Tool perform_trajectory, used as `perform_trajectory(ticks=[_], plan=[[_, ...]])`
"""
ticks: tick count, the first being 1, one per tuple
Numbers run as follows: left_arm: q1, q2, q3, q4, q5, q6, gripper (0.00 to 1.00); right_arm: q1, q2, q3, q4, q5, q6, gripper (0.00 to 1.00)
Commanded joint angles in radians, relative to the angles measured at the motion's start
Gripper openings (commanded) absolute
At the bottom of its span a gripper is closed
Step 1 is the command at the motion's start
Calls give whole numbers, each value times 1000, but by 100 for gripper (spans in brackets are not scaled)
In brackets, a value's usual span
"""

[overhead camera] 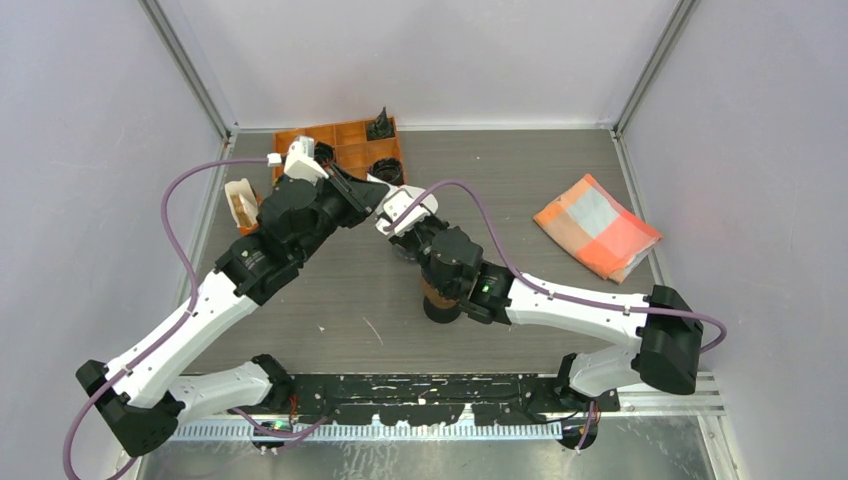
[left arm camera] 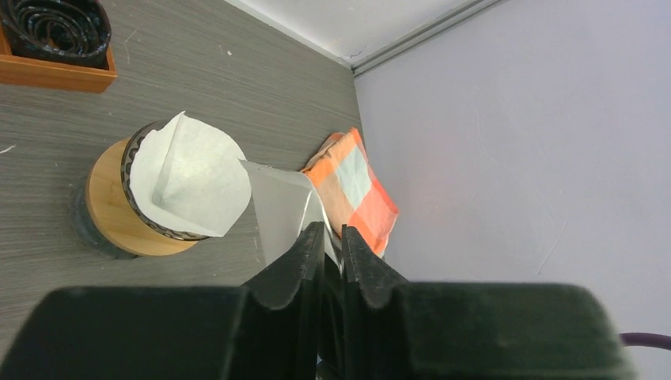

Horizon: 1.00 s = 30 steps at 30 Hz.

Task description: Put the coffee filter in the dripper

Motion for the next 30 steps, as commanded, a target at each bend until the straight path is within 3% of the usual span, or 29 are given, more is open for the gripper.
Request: perform_trajectory(ticks=[1,11,17,21,30], plan=[[-2,-39,12,100,-11,36,20,5,-57,45,-38,8,50,1],[-3,-98,28,87,21,179,58,3,-66,148,-244,43,126,1],[-4,-133,27,36,34,240,74,-1,-72,208,-363,78,183,1],[-3,-134,24,-6,58,231,80,-5,-66,249,-448,99,242,1],[-5,-62,2,-10,173,96,84,-11,-53,318,-600,126,395,1]])
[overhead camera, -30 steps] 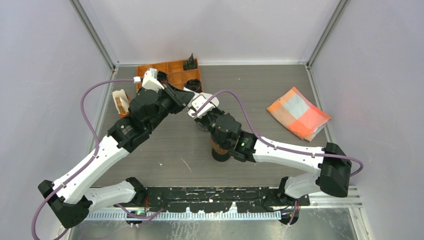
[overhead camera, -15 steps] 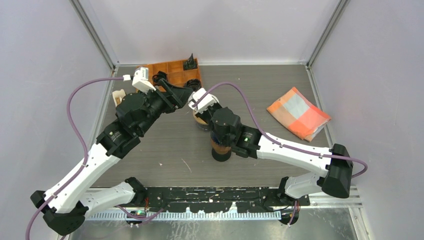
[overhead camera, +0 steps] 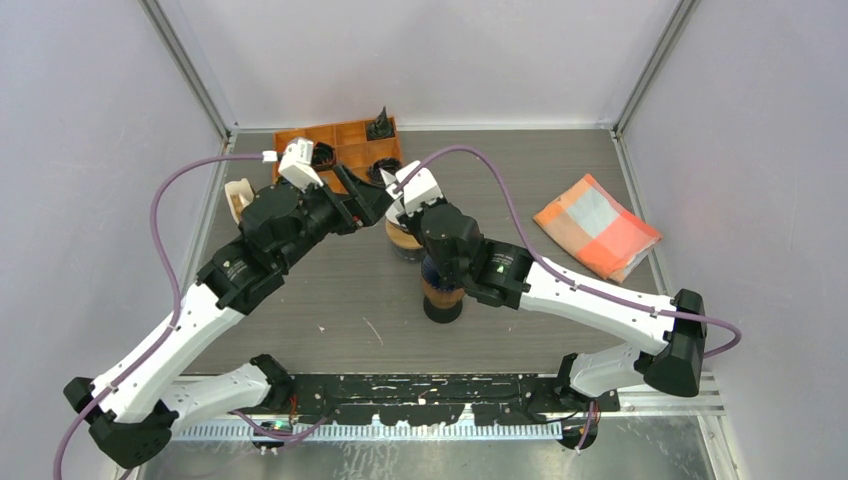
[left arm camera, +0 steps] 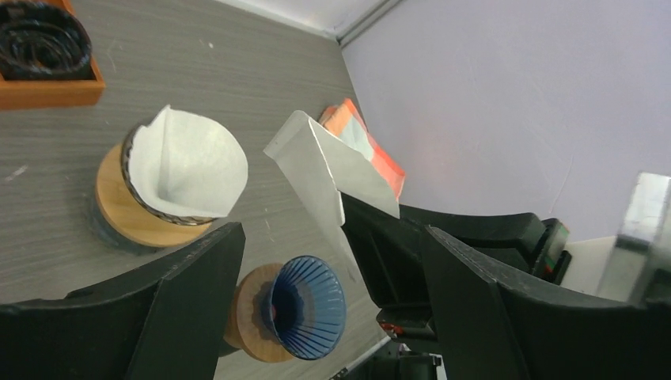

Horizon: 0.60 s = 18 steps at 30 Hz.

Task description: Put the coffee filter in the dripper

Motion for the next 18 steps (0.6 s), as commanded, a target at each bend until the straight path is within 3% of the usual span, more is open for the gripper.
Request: perform_trajectory(ticks=[1,10,18], plan=[[-4,38,-2,34,78,-79,84,-5,-27,71,-66,35,105,1],[-31,97,-12,2,15,-155,79,-5,-47,63,-115,41,205,1],[-57,163,59,-142,-30,-114,65,-13,-64,73,-186,53,291,1]])
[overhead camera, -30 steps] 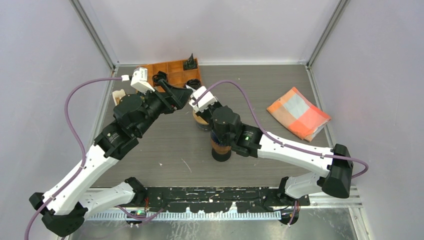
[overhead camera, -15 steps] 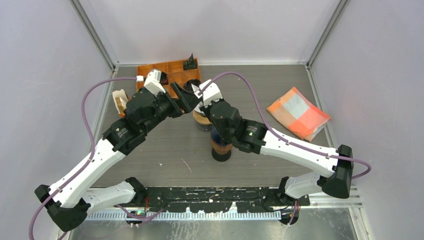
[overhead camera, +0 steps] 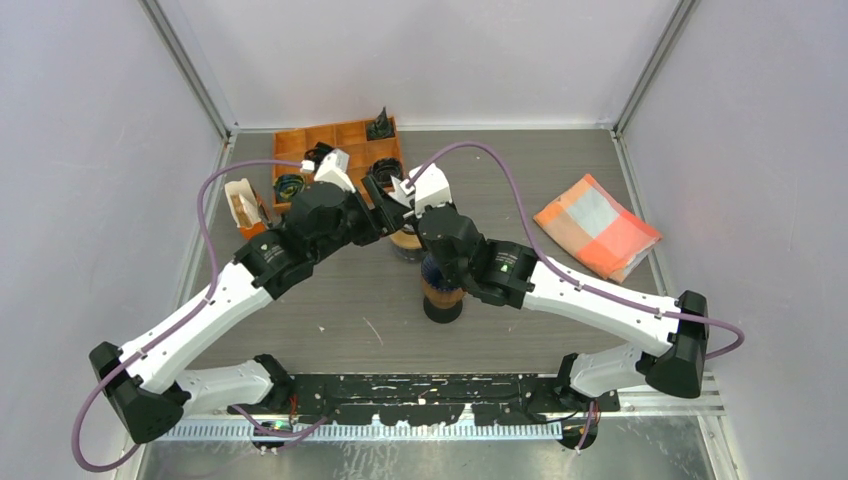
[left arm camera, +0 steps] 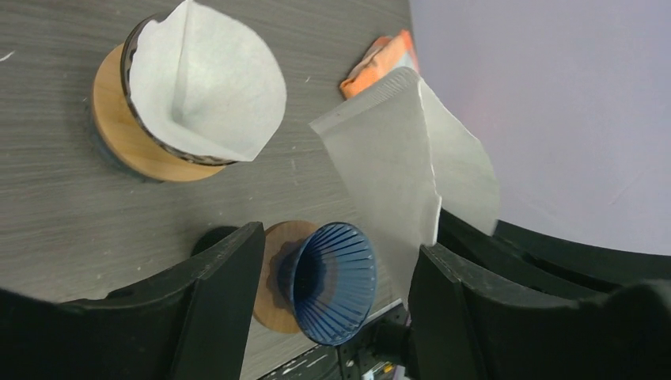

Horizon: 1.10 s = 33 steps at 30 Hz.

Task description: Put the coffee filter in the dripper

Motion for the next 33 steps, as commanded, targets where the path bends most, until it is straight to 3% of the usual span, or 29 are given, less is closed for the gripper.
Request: perform_trajectory(ticks=[1,13,27,33], plan=[[-19,21,71,-79,-48,26,64,-12,-61,52,-25,25,85,0],[-26,26,98,-196,-58,18,46,-47,-120,47,-135,-43,244,1],[-45,60,166,-273,24,-12,23,-62,-161,76,-293,-207,429,0],[-60,77,203,-359,85,2,18,-62,-183,101,-410,-264,487,1]])
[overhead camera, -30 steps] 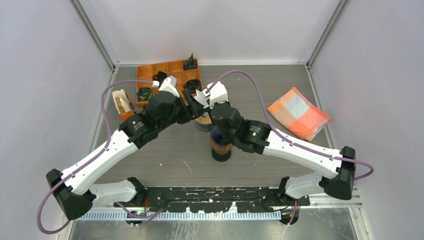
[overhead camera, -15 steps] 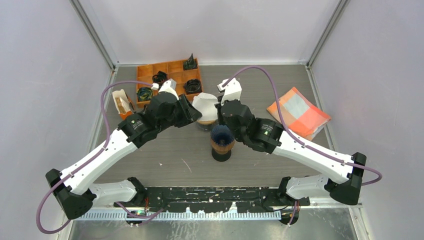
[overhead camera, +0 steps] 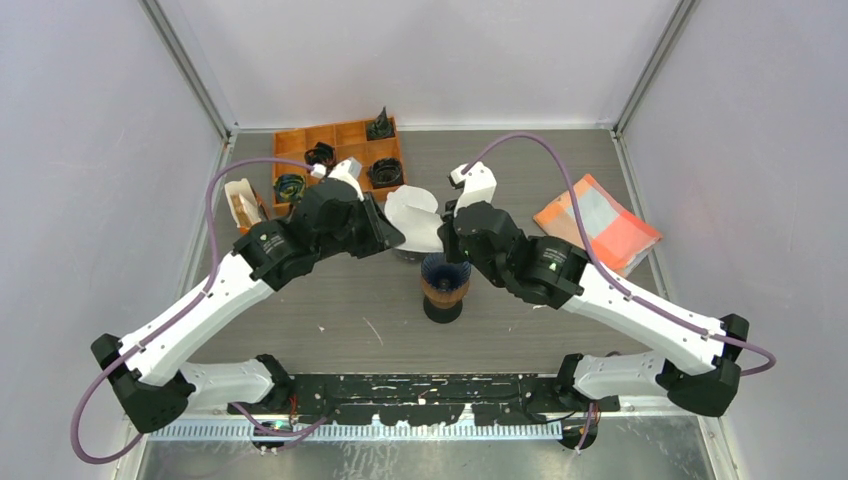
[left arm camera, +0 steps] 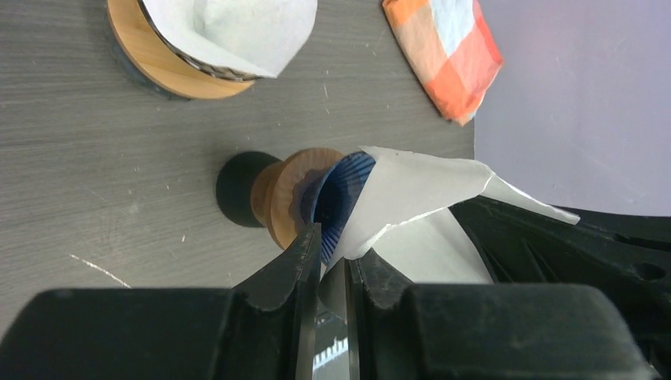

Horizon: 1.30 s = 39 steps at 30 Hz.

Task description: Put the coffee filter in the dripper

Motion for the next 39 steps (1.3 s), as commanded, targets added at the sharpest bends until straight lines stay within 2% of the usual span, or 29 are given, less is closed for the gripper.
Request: perform_trajectory(ticks=[1,7,12,22,26,39], plan=[[-23,20,76,-84,70,13,17,-3,-44,67,-90,-66,80,1],[-94,65,121,-168,106,27,14,-4,-66,50,-168,-174,139,1],[-130,99,139,-213,117,29,13,-4,-81,0,-209,-205,173,1],[-139,169,154,-234,116,43,13,-4,-97,-88,-211,-121,187,1],[-139,198,173,-235,112,54,15,-4,-101,-105,-211,-90,187,2],[-139,259,244,-302,50,91,30,-4,-87,-124,-212,-57,158,10]])
